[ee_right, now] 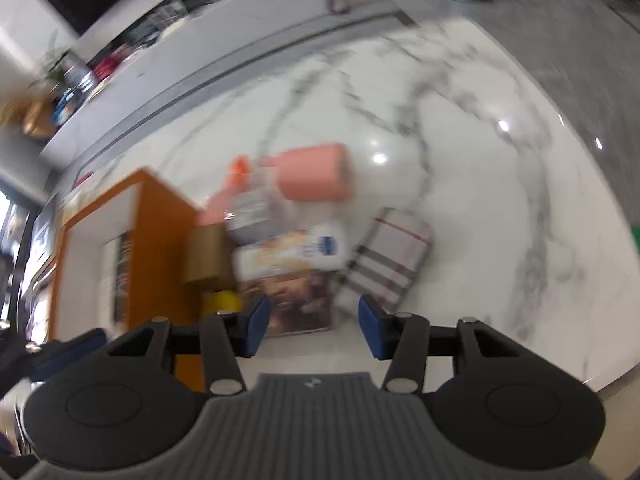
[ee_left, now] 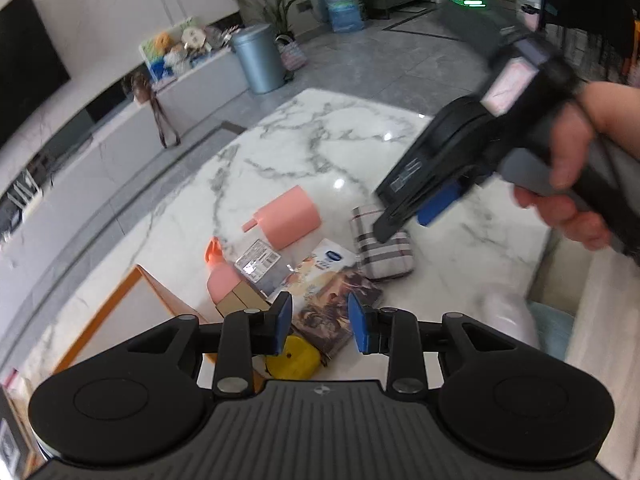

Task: Organize rigid objects
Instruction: 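Grasp the plaid case with the right gripper while the left gripper approaches the anime card box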

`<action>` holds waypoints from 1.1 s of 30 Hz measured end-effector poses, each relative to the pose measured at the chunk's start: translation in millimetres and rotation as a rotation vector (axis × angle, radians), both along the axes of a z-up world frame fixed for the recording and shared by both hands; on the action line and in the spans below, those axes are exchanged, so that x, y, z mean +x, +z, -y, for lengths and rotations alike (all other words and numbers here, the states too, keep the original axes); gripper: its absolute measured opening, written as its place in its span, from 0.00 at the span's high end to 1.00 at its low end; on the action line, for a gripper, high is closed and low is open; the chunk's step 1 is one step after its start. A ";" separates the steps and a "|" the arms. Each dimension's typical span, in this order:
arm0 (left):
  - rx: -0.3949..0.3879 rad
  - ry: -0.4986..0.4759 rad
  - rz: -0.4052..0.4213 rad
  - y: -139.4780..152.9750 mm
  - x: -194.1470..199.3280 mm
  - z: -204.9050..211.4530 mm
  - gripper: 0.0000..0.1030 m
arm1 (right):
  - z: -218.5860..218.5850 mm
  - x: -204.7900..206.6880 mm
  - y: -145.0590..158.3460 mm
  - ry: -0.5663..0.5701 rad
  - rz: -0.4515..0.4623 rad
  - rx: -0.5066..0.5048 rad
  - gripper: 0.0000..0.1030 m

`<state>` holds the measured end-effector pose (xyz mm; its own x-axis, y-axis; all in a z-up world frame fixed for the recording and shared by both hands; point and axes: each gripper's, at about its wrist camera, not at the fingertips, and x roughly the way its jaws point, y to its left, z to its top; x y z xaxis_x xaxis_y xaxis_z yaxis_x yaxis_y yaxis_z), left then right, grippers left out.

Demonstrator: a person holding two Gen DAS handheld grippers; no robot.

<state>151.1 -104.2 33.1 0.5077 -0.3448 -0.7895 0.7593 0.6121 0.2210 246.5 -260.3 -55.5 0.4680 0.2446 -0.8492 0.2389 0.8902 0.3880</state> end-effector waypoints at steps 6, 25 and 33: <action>-0.028 0.035 -0.088 -31.4 49.2 9.2 0.63 | 31.0 18.1 -41.5 -0.152 -0.046 0.096 0.52; 0.136 -0.131 -0.227 -84.6 80.2 47.8 0.50 | 16.5 47.6 -80.3 -0.042 0.029 -0.080 0.50; 0.193 -0.166 -0.266 -92.7 74.3 55.6 0.26 | 29.4 37.5 -74.0 -0.051 0.080 -0.066 0.78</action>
